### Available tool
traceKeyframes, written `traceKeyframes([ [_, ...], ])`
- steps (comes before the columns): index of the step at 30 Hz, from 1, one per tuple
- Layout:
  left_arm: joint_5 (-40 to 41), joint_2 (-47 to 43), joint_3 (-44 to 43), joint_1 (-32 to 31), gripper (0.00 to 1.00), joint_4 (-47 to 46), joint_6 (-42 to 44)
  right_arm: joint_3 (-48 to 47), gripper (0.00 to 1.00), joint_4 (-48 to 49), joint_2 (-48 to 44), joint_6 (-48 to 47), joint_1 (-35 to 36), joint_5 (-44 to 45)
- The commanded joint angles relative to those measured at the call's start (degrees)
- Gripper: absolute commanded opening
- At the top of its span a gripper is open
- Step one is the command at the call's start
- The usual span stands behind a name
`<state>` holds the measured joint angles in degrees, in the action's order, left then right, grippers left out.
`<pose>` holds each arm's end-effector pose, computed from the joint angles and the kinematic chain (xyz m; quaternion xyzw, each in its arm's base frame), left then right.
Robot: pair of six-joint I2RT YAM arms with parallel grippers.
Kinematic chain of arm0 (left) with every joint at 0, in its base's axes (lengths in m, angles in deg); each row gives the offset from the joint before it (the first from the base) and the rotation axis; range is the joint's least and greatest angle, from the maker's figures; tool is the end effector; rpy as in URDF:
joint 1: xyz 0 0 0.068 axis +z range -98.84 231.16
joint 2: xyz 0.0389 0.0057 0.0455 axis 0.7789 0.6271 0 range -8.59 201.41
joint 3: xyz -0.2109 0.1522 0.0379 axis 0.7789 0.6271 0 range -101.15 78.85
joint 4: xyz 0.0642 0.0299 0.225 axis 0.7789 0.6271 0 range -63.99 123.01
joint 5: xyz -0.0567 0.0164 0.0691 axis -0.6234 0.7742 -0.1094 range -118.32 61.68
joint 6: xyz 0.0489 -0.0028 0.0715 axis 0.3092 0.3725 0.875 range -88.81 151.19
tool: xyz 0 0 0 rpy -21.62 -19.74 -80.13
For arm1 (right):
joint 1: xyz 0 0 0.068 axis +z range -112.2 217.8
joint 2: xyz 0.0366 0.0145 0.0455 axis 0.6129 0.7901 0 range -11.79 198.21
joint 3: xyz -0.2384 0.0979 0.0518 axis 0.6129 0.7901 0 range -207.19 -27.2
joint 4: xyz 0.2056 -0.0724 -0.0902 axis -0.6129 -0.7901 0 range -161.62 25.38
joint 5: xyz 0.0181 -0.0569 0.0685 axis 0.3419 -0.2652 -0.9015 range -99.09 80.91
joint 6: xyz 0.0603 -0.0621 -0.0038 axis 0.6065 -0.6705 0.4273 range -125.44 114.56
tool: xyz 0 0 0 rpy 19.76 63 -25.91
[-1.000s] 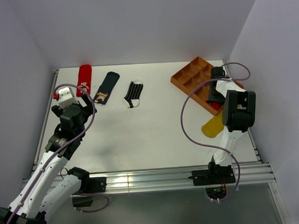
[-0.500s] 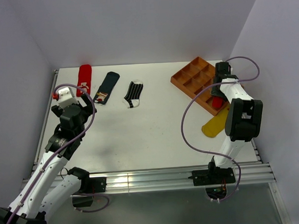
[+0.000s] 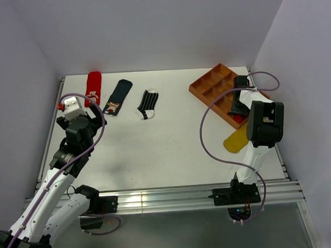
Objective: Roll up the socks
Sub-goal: Place the sock in the storage box.
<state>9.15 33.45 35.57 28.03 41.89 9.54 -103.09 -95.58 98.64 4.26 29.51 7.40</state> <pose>0.1821 -0.0272 0.3140 -0.1866 0.7519 0.0145 0.6321 0.3757 -0.0767 0.1433 0.1813 0.9505 -0.1376 0.2118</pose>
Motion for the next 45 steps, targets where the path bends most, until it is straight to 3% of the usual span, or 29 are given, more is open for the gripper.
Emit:
traceKeyframes([
  [1,0.14,-0.65,0.22,-0.24,1.00,-1.55,0.99,-1.97,0.45,-6.21,2.51,1.47,-0.58,2.05],
  [15,0.23,-0.65,0.22,-0.24,0.99,-1.55,1.08,-0.65,0.57,-4.72,0.22,0.15,-0.49,-0.84],
  [31,-0.03,-0.65,0.31,-0.24,0.99,-1.47,1.08,-3.20,0.63,-9.64,-1.45,-2.31,-0.49,-3.66],
  [36,-0.30,-0.56,0.22,-0.24,1.00,-1.47,1.08,-3.91,0.70,-10.52,-2.41,-3.10,-0.58,-6.20],
  [45,-0.12,-0.64,0.31,-0.24,0.99,-1.38,1.08,-4.00,0.70,-8.69,-3.91,-1.96,-1.02,-9.71],
])
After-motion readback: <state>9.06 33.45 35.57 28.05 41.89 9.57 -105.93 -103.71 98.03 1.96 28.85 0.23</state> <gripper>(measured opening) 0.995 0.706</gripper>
